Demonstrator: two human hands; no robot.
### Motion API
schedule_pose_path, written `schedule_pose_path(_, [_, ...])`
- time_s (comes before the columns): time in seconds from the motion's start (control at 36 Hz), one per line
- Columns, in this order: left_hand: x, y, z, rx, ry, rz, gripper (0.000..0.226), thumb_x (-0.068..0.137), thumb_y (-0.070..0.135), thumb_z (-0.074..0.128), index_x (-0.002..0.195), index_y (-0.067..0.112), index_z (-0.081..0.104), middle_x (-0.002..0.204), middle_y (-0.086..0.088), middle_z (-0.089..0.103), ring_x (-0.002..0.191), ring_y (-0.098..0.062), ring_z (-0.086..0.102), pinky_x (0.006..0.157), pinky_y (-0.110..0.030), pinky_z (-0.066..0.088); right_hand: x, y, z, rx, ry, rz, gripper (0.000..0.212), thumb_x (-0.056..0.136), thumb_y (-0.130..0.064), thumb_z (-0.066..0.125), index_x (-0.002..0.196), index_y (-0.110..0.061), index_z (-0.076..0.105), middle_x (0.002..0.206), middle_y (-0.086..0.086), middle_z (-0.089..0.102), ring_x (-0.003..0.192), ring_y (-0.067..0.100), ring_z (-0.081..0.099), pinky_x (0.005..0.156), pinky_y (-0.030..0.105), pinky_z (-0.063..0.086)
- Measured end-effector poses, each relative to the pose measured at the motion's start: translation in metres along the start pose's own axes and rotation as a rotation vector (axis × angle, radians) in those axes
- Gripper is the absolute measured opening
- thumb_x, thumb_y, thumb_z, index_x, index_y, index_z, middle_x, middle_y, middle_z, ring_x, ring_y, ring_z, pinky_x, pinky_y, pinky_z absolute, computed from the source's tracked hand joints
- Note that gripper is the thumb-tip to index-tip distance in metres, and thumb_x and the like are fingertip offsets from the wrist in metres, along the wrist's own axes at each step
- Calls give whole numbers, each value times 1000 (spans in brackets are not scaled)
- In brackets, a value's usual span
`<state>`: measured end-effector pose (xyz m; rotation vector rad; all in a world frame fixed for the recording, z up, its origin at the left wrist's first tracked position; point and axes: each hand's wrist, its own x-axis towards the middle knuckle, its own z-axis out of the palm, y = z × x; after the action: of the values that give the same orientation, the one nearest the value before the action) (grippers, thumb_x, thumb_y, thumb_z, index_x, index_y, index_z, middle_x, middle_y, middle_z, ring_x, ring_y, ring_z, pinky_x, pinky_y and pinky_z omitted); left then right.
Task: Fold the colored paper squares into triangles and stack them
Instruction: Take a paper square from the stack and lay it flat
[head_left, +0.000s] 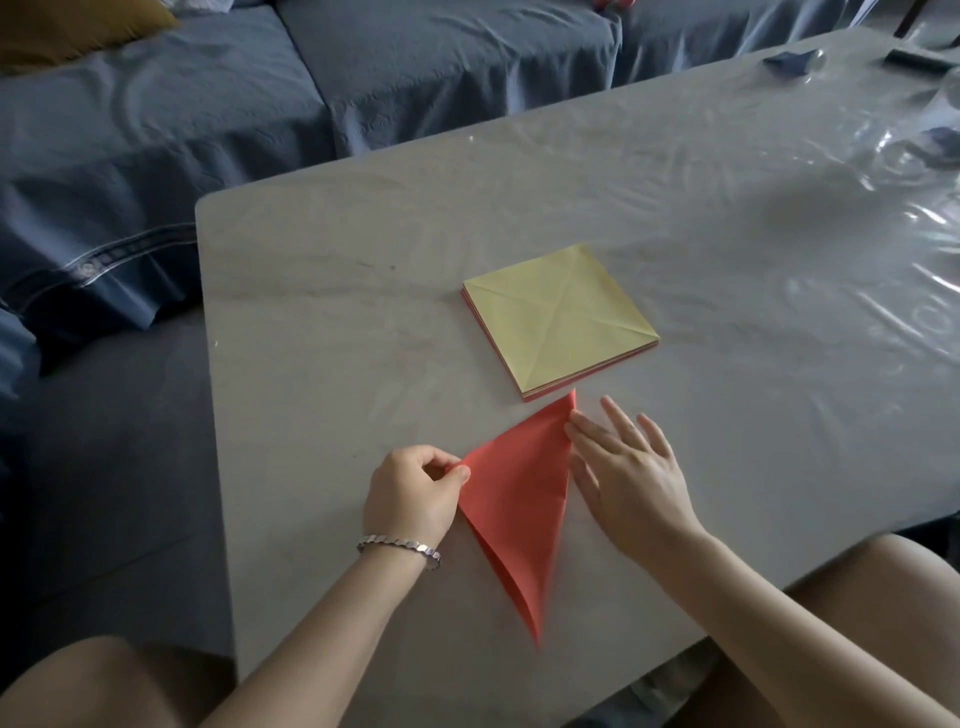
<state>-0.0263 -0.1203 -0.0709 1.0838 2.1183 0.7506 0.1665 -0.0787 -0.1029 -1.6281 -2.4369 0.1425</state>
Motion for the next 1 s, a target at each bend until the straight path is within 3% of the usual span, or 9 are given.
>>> schedule_pose_path(0.08, [0, 0, 0, 2, 0, -1, 16, 75, 15, 70, 63, 24, 65, 66, 11, 64, 68, -13, 62, 64, -24, 47, 12, 2, -1, -1, -6, 28, 40, 88, -32, 40, 108, -13, 69, 116, 0, 66, 120, 30, 53, 95, 52, 41])
schedule_pose_path(0.17, [0, 0, 0, 2, 5, -3, 18, 75, 15, 71, 62, 25, 64, 65, 11, 63, 69, -14, 62, 66, -25, 48, 23, 3, -3, 43, -39, 52, 32, 92, -25, 50, 119, -11, 62, 128, 1, 59, 131, 30, 41, 105, 49, 32])
schedule_pose_path(0.25, [-1, 0, 1, 4, 14, -7, 17, 75, 16, 71, 63, 25, 64, 65, 12, 63, 69, -14, 62, 65, -24, 47, 31, 4, -8, 49, -114, 61, 40, 97, -28, 41, 134, -15, 47, 144, -5, 41, 142, 22, 20, 112, 40, 17])
schedule_pose_path(0.36, [-1, -1, 2, 4, 18, -1, 15, 75, 16, 71, 64, 24, 64, 64, 12, 62, 68, -13, 61, 63, -22, 44, 32, 2, -13, 57, -160, 76, 45, 99, -34, 35, 142, -19, 35, 150, -10, 29, 143, 16, 12, 112, 30, 10])
schedule_pose_path(0.75, [1, -2, 3, -2, 11, 1, 18, 75, 15, 71, 62, 25, 63, 64, 10, 61, 70, -16, 60, 64, -21, 41, 0, 1, -20, 78, -376, -17, 102, 70, -75, 51, 148, -20, 14, 157, -4, -1, 143, 12, -8, 116, 33, -5])
schedule_pose_path(0.89, [0, -2, 3, -2, 13, 5, 17, 75, 15, 70, 63, 25, 63, 63, 14, 59, 69, -15, 60, 63, -21, 41, -15, -7, -19, 19, -440, -68, 133, 45, -92, 24, 148, -10, 2, 156, 3, -13, 142, 13, -16, 114, 35, -10])
schedule_pose_path(1.0, [0, -3, 4, 3, 23, 18, 11, 76, 15, 70, 67, 21, 65, 65, 10, 60, 70, -15, 60, 65, -22, 42, -22, -16, -26, -6, -524, -80, 133, 58, -85, 50, 146, -5, -10, 152, 8, -22, 140, 18, -23, 115, 40, -12])
